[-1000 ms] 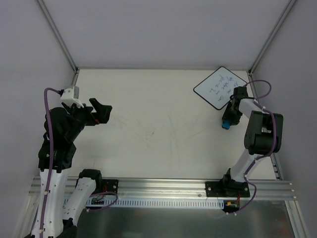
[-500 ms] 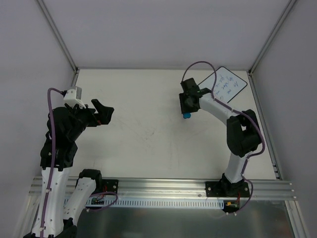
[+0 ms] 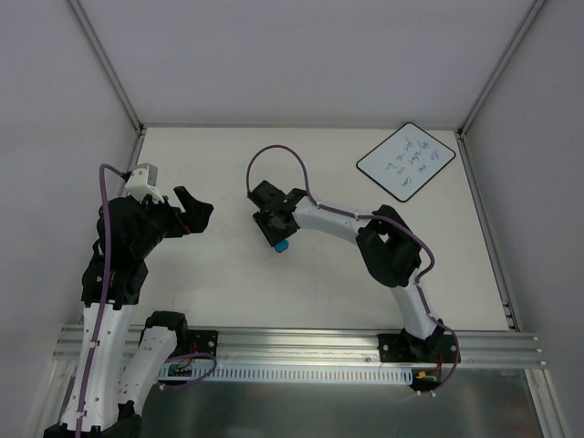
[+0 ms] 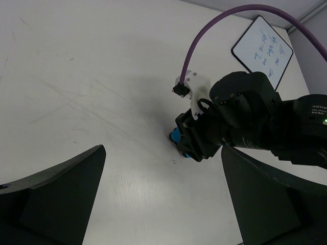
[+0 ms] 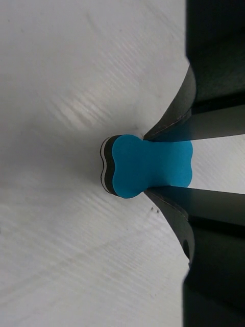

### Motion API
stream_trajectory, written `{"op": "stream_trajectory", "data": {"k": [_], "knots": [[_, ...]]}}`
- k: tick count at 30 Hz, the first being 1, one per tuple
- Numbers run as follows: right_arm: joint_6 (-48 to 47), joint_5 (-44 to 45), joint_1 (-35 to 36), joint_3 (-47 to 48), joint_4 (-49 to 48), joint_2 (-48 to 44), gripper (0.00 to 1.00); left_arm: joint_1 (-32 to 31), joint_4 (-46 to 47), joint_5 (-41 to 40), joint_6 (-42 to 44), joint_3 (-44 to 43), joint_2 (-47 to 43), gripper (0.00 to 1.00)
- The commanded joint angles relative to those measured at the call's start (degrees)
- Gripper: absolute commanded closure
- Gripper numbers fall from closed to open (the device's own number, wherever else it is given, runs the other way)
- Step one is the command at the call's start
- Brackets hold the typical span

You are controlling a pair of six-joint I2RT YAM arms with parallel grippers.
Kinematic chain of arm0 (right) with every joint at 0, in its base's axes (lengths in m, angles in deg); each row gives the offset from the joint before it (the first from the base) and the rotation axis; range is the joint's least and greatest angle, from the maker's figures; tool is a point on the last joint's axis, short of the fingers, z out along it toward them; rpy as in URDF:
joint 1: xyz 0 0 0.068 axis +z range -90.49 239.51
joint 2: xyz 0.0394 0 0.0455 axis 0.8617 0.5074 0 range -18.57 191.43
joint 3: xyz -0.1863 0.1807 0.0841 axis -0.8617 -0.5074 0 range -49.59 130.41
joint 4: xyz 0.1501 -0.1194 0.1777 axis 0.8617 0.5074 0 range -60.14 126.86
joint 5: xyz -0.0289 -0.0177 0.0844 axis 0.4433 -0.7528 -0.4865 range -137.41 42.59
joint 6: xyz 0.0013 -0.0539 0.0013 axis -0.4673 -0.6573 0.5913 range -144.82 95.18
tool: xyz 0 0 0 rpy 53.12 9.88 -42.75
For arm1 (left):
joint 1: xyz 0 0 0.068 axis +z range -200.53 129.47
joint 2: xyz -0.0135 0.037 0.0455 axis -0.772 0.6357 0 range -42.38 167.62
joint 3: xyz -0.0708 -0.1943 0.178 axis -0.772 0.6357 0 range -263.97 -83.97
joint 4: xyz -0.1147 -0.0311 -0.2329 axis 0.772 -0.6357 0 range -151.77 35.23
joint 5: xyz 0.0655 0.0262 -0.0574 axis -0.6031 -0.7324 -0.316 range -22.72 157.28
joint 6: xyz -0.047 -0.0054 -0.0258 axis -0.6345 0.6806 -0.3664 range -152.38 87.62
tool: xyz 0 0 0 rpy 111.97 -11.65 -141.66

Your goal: Erase the whiteboard

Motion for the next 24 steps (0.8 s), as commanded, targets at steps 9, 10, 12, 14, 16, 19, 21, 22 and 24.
{"op": "stream_trajectory", "data": {"k": [9,10,12,14,16,19,21,22,24], "knots": [[1.61,3.40,1.96,3.00,1.65,2.44,0.40,-0.56,0.59,0.68,-5.51,5.30,2.07,0.01],[1.61,3.32,1.96,3.00,1.65,2.18,0.35,-0.56,0.67,0.76,-6.21,5.74,2.42,0.01],[3.08,3.92,1.96,3.09,1.66,1.65,0.32,-0.65,0.50,1.11,-7.97,6.10,3.73,0.01],[3.98,4.63,1.87,2.39,1.74,-0.53,0.26,-0.65,0.32,1.99,-9.20,6.36,5.23,0.01],[4.50,6.21,1.70,1.68,1.74,-2.82,0.22,-0.65,0.32,2.87,-9.65,6.36,6.28,0.01],[4.77,8.06,0.21,-0.16,1.74,-8.01,0.17,-0.65,0.23,3.05,-10.35,6.71,7.08,0.01],[5.56,8.15,-1.55,-2.00,1.57,-12.30,0.16,-0.65,0.14,2.52,-10.70,6.98,7.43,0.01],[5.91,7.97,-3.82,-2.80,1.65,-13.63,0.13,-0.65,0.14,2.43,-10.88,7.15,7.52,0.01],[6.61,8.93,-6.20,-4.46,1.57,-16.36,0.13,-0.73,0.14,2.08,-11.40,7.50,8.13,0.01]]}}
